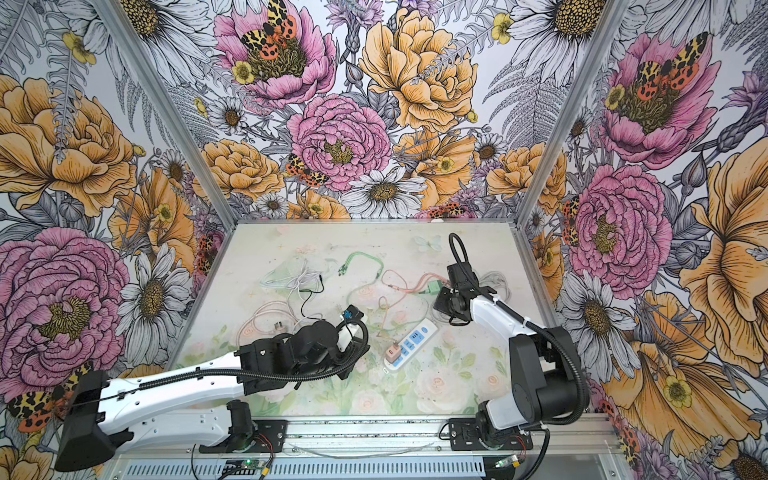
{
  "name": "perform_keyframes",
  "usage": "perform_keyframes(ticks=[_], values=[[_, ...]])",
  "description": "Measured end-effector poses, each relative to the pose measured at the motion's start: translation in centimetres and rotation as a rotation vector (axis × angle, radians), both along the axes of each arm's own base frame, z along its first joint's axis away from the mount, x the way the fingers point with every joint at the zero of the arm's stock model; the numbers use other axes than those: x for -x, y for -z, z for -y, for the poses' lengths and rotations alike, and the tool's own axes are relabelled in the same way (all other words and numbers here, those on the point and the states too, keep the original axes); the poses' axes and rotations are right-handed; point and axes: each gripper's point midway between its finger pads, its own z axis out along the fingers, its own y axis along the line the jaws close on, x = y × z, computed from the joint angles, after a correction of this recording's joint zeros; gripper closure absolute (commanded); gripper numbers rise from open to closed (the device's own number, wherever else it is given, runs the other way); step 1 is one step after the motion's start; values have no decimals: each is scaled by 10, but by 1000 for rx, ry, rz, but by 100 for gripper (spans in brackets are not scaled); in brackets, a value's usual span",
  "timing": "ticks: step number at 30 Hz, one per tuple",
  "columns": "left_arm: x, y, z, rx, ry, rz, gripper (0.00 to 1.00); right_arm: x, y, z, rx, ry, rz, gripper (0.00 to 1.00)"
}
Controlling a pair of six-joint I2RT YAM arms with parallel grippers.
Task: Insert the plug
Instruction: 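Push the pink charger's prongs down into the blue socket with the left gripper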
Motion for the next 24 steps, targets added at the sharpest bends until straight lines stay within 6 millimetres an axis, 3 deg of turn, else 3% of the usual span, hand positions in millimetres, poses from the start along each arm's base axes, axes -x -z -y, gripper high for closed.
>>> perform_keyframes(ticks=[3,9,15,24], values=[[6,14,12,-34,36,-45,84,2,11,1,13,-5,-34,100],[47,44,36,-81,146,-143,89,2,13,1,19,-19,-34,100],[71,75,68,-81,184,-206,91,9,20,3,24,-22,-49,100],[57,126,105,-84,71,-234,97,11,26,0,-2,-31,-47,100]])
